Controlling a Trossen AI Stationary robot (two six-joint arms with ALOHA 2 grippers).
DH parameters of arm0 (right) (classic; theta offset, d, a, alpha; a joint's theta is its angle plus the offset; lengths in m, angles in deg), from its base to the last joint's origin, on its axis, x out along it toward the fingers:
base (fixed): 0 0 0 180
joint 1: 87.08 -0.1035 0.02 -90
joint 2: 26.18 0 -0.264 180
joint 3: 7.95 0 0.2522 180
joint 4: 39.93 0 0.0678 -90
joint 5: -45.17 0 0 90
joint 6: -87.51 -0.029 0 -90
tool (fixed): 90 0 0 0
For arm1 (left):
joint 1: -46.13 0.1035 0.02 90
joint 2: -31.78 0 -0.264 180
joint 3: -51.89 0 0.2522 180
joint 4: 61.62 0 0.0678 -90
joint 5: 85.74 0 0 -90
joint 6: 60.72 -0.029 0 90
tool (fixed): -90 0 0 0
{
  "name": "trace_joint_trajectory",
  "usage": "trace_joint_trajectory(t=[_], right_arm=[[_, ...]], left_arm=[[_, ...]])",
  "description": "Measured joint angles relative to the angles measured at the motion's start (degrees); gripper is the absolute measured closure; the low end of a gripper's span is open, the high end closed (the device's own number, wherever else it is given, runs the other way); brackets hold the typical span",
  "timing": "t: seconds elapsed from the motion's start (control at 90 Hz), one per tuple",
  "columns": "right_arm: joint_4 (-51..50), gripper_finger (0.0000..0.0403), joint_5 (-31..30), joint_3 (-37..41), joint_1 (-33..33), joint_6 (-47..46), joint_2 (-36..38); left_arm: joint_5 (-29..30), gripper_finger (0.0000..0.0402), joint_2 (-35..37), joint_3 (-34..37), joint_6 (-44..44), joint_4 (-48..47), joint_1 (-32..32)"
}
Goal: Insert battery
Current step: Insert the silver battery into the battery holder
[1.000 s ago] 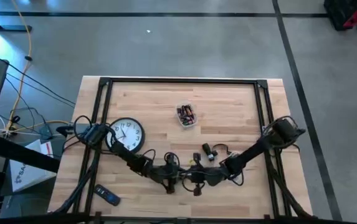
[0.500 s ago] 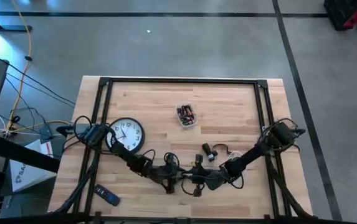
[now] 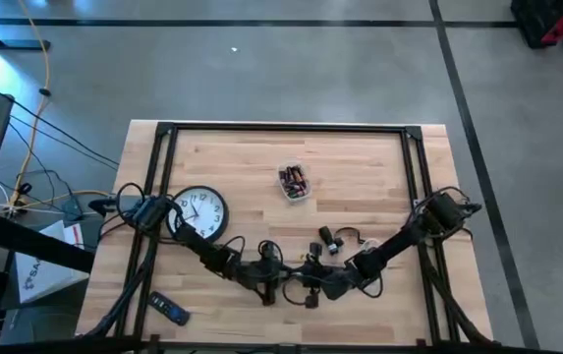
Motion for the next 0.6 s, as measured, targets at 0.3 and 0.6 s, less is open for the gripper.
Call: trace_joint_trajectory(t=[0.3, 0.6], right_arm=[[0.0, 0.0393, 0.7, -0.1, 0.1, 0.1, 0.0], [-0.3, 0.0333, 2.6, -0.1, 0.1, 0.7, 2.3]], left_arm=[[0.0, 0.0336, 0.0, 0.0, 0.0, 0.0, 0.0], [0.2, 0.0336, 0.0, 0.0, 0.0, 0.0, 0.0]])
